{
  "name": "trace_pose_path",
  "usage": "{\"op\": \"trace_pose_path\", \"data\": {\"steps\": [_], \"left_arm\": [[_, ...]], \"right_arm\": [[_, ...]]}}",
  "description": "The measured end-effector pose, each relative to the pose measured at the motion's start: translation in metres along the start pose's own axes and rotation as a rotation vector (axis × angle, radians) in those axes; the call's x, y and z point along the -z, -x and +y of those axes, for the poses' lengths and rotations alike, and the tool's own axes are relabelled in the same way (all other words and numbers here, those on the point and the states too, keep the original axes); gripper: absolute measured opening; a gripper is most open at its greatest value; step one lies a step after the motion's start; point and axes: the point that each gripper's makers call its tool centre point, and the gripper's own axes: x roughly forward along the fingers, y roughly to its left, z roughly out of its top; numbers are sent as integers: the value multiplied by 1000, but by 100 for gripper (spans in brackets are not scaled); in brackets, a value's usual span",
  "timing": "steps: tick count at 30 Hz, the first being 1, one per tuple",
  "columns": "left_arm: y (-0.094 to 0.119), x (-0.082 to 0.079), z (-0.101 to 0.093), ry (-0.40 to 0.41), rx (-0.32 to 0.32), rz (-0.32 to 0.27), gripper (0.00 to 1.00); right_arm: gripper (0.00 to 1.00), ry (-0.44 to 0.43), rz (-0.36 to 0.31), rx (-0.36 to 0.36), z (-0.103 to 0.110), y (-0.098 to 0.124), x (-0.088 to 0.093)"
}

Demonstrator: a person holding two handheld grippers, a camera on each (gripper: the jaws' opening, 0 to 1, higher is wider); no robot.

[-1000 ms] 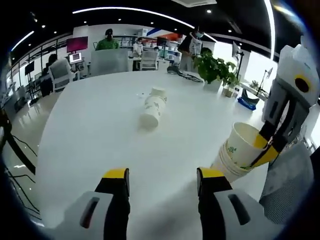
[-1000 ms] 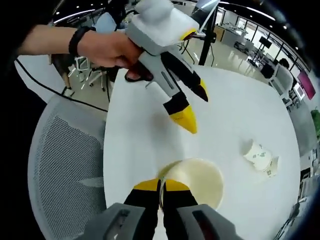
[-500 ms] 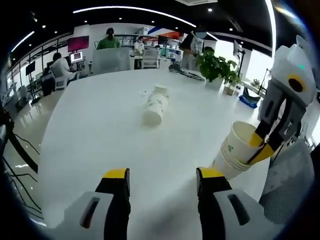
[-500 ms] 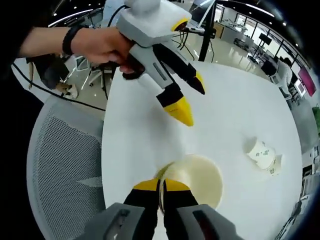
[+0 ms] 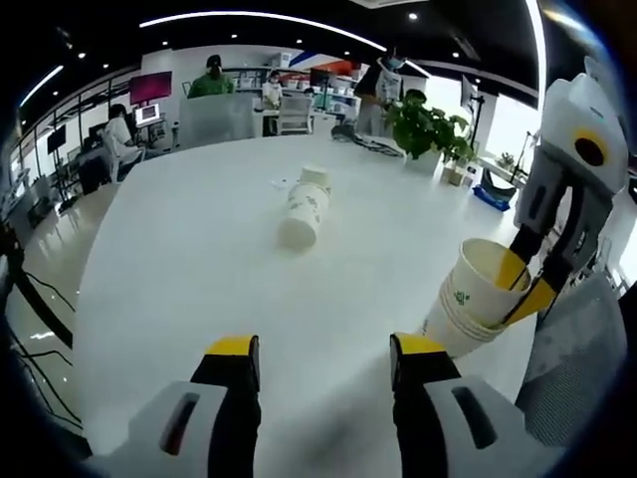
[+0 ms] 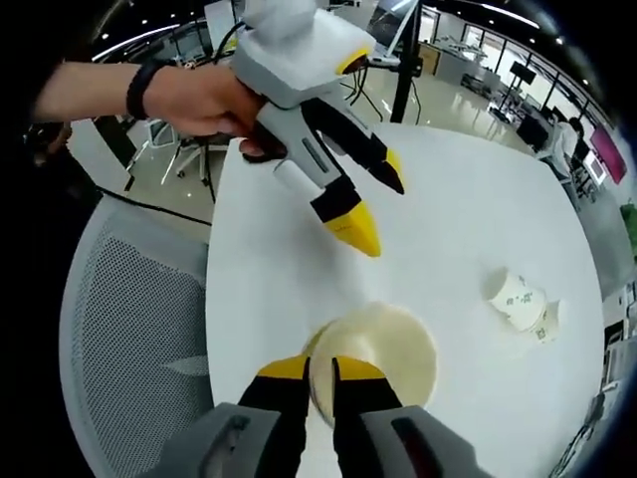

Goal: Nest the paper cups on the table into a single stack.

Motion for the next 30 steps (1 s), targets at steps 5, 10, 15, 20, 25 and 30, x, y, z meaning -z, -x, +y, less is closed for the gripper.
{"op": "trace_pose_path", "data": {"steps": [5,10,15,20,25,30], "left_arm": [[-1,-2,-2,-10,2,1,51],[-2,-3,-2,-14,3,2,51],[-3,-3,-4,-14,9,3,51],[-4,-2,-8,-25,19,11,51],[-5,-4,-8,-29,24,8,51],[-5,-4,-9,-36,25,9,51]], "right_arm": [[5,-8,-12,1,0,2,1],[6,-13,-22,3,3,10,1],[6,-22,-38,13,2,17,-2],[6,-34,-62,14,2,20,-7],[6,-33,-72,14,8,26,-6],[6,-36,-81,21,6,28,-6]]}}
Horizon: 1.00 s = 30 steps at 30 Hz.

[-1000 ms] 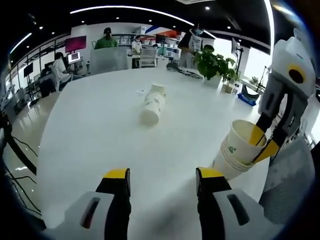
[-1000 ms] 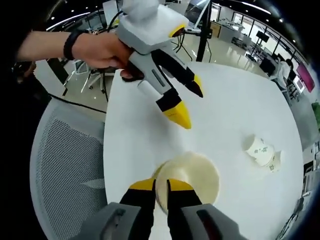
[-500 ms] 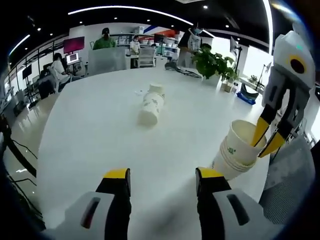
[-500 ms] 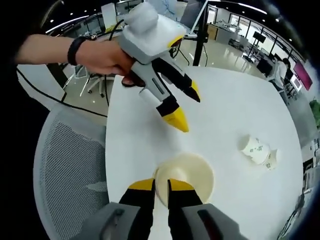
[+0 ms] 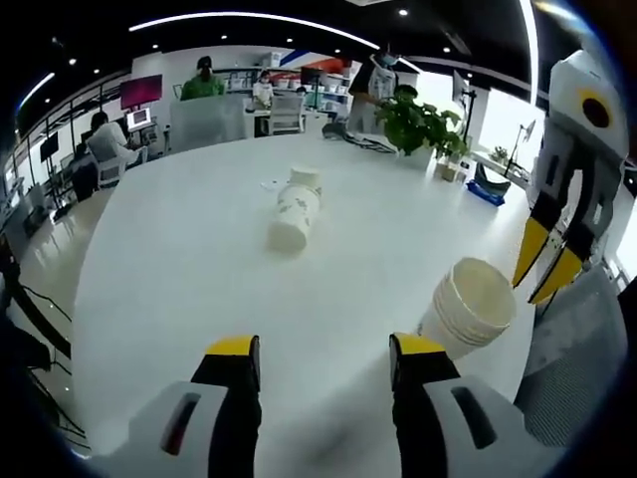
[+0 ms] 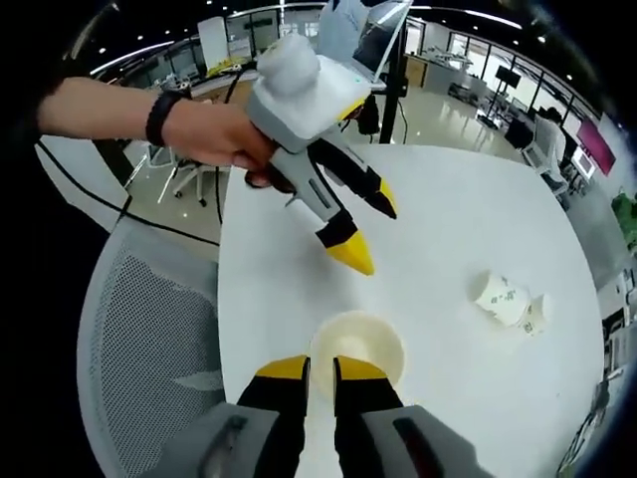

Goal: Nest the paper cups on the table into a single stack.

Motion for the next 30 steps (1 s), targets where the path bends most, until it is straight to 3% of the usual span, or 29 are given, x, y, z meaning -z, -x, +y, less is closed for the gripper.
{"op": "trace_pose_path", "data": {"steps": [9,20,25,30], "left_arm": [[-2,-2,1,0,4,-10,51],[-10,-6,0,-19,22,-6,51],[-11,-9,-2,-37,29,-3,50],[-16,-16,-3,-45,35,-5,50]], "right_arm": [[6,-32,-12,29,-4,8,8],[15,-121,-70,85,-9,17,14],[30,-180,-131,149,-19,30,17],[40,-299,-227,229,-33,47,27]]}}
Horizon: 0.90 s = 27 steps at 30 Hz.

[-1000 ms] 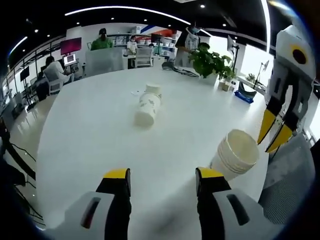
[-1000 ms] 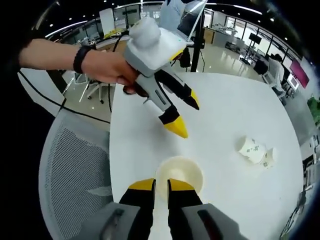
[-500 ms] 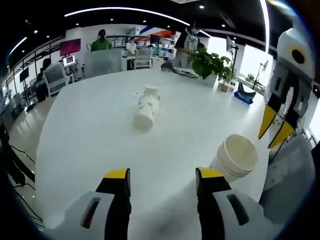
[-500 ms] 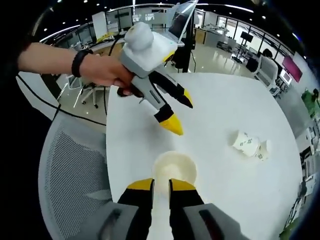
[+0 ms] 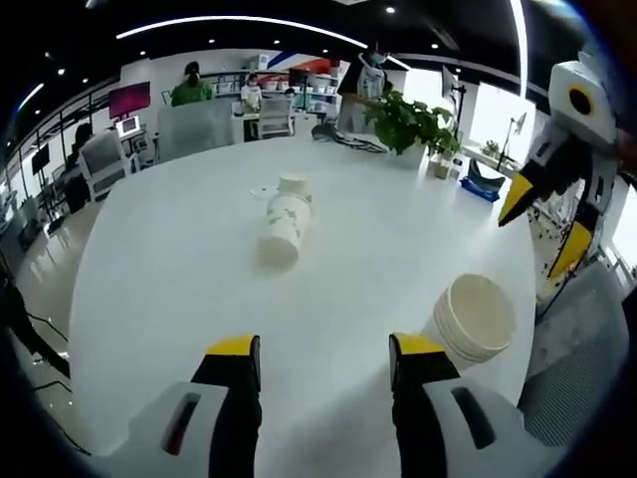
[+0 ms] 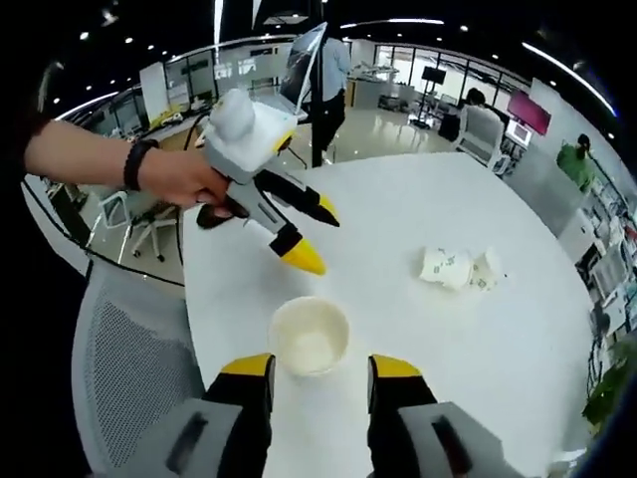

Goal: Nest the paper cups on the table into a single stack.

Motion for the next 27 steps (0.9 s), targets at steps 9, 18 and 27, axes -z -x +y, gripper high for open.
{"op": "trace_pose_path", "data": {"steps": [9,18,27], "left_arm": [[-9,-8,-2,-3,12,-2,51],[-22,-21,5,-5,19,-10,53],[-37,-36,10,-42,36,0,54]], "right_arm": [[56,-184,-118,123,-19,27,17],[63,-337,-200,199,-28,48,36],[64,-390,-225,227,-28,57,48]]}}
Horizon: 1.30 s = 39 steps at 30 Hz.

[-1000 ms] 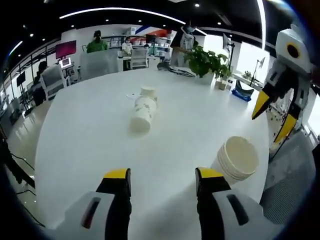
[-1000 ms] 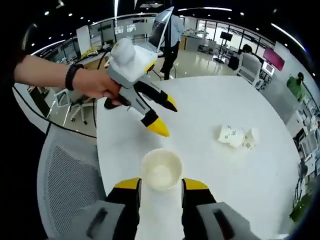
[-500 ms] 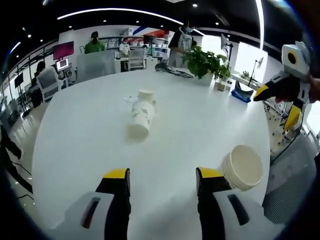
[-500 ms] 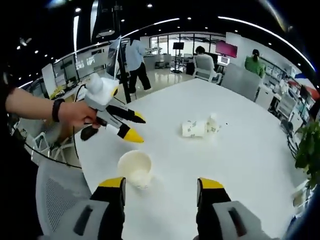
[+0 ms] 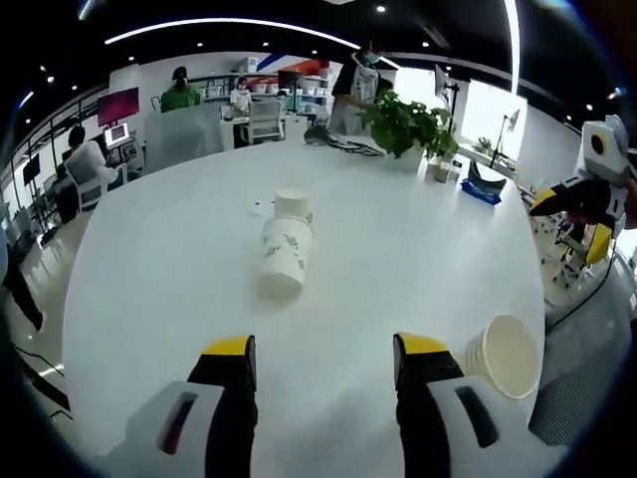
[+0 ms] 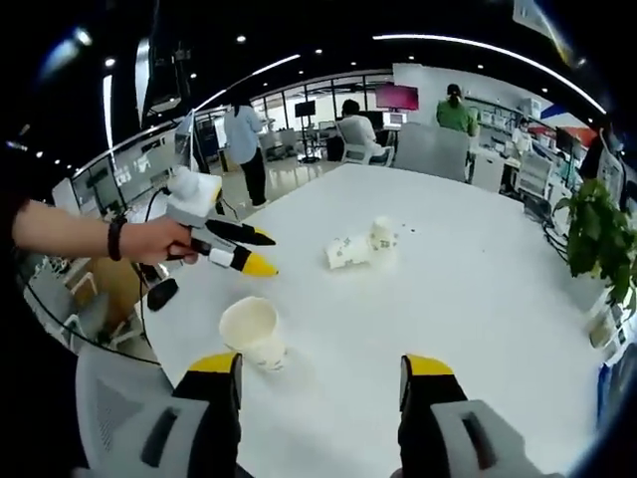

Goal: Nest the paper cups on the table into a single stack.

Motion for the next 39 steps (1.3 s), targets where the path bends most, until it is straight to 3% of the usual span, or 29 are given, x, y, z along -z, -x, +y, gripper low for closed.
{"op": "trace_pose_path", "data": {"steps": [11,20,31,35,36,39], "left_arm": [[-24,-18,16,-27,16,14,55],[-59,-37,32,-60,12,56,56],[-113,-56,34,-96,51,152,57],[-129,-53,34,-131,62,193,57],[-124,-53,28,-139,67,211,57],[-140,-57,36,-149,65,229,55]], "right_arm": [[64,-51,-25,25,-1,3,7],[63,-81,-22,29,3,3,16],[63,-104,-8,21,8,-2,27],[63,-124,-16,26,5,-2,26],[63,-126,-17,28,4,-2,26],[63,-135,-20,33,1,1,28]]}}
